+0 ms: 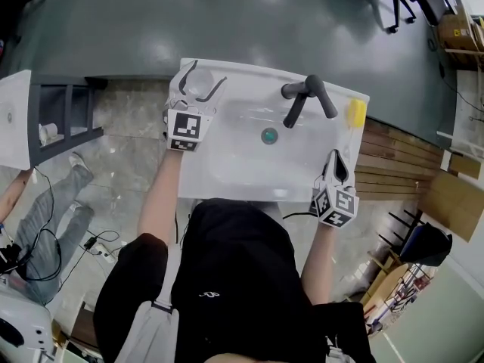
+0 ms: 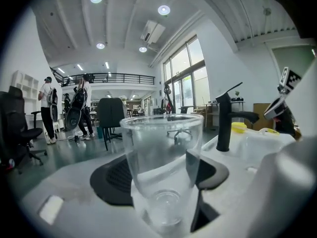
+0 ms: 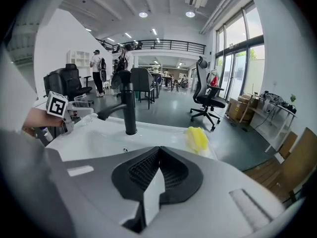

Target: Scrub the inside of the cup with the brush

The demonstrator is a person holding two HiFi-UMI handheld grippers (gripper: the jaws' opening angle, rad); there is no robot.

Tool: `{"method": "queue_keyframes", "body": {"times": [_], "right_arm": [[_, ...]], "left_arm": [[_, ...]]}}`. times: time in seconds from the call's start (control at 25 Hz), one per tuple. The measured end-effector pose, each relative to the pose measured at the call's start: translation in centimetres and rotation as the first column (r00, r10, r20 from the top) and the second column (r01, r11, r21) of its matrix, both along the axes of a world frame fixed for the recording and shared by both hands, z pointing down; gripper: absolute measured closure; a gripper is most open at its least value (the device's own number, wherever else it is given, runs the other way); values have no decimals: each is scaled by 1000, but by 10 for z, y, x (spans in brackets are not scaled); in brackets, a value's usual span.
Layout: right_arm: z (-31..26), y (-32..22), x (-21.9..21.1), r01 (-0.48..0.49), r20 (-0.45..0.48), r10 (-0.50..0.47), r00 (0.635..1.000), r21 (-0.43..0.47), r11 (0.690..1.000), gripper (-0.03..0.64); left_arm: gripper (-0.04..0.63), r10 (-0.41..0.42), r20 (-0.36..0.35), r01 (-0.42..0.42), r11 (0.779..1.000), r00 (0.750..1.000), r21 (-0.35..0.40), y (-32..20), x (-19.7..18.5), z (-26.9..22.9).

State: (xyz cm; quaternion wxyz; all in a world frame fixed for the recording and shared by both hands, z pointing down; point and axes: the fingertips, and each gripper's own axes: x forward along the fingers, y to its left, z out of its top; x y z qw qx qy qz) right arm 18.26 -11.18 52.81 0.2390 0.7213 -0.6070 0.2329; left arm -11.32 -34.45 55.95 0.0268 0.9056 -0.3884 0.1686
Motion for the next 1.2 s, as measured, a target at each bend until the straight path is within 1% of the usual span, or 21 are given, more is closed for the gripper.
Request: {"method": "queue_keyframes", "body": {"times": [0.2,0.36,0.48,0.76,0.96,1.0,1.12,1.2], "right_arm": [[1,0,-4,11,16,-11,1000,8,1000,621],[1,-3,-9,28,33,-29,999,26,999,620],[-5,-5,-14,48,44,-50,998,54,997,620],[-24,-1,-25,98,87,-112,990,155,983,620],[-40,16,-30,126,112,-156,981,235,964,621],[-45,21,-30,131,116,-164,980,253,959,621],[-60,39,-29,143,118,-187,975,307,941,621],[-70,49,-29,156,115,-205,972,337,929,621]], "left_arm": [[262,-57,-18,56,997,998,-54,14,-17,7],[262,-123,-47,117,987,991,-113,28,-34,12],[262,-161,-66,152,980,985,-130,42,-44,5],[262,-227,-91,216,969,970,-116,84,-57,-29],[265,-262,-115,252,963,958,-96,129,-57,-58],[272,-267,-119,258,962,956,-88,139,-55,-64],[327,-276,-137,269,961,951,-69,171,-44,-79],[347,-279,-153,273,960,948,-60,191,-34,-88]]}}
